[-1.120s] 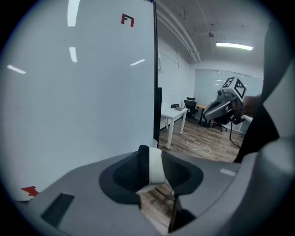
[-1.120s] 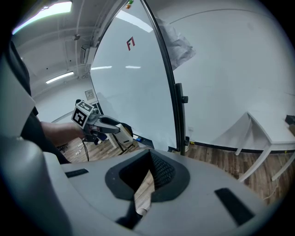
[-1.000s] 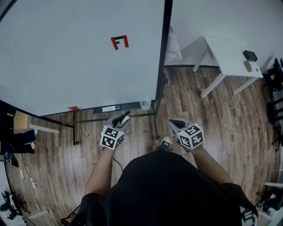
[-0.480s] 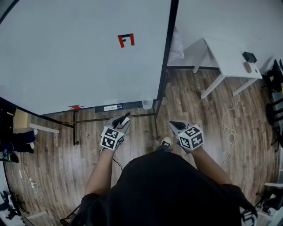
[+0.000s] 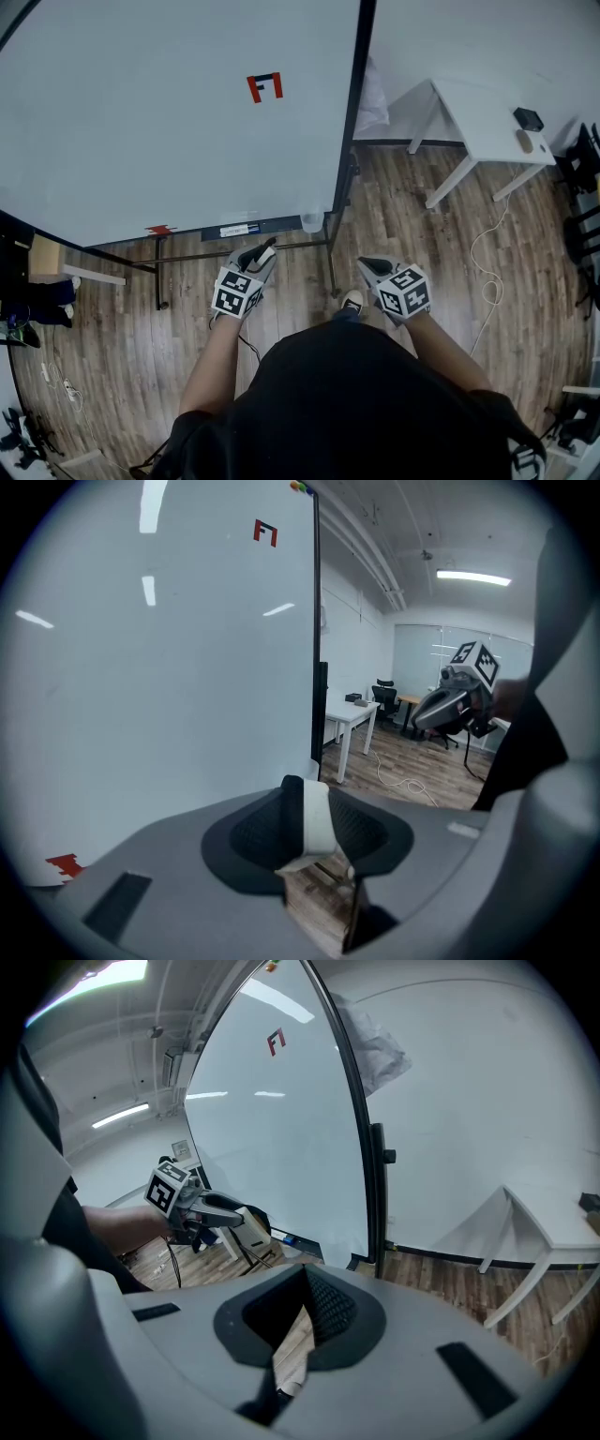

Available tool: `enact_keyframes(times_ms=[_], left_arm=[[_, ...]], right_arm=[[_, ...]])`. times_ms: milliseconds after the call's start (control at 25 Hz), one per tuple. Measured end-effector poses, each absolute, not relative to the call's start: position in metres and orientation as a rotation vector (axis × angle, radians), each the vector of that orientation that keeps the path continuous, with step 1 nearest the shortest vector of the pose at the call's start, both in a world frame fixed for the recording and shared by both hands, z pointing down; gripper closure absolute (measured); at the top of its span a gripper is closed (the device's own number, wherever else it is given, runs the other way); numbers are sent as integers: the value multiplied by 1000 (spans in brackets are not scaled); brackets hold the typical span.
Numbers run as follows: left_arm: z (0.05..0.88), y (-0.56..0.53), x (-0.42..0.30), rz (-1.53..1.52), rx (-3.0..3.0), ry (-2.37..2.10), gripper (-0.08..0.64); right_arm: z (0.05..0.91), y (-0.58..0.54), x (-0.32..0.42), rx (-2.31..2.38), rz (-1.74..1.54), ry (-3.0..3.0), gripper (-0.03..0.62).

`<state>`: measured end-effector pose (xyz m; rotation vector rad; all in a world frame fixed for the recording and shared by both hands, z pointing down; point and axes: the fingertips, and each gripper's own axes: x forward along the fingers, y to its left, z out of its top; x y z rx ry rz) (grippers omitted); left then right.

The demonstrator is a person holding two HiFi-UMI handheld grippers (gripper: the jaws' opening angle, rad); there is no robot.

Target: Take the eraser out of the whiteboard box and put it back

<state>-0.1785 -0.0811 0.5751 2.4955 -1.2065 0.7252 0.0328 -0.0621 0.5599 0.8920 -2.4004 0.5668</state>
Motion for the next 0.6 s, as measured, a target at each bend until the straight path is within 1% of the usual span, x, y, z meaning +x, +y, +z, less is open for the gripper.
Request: enact_keyframes(times_ms=[400, 600], left_arm=[[566, -104, -160, 722, 2524, -1189, 404], [556, -122, -146, 673, 2529, -1178, 404]], right_arm=[[560, -78, 44, 891, 573, -2396, 598], [562, -88, 52, 893, 589, -2394, 598]])
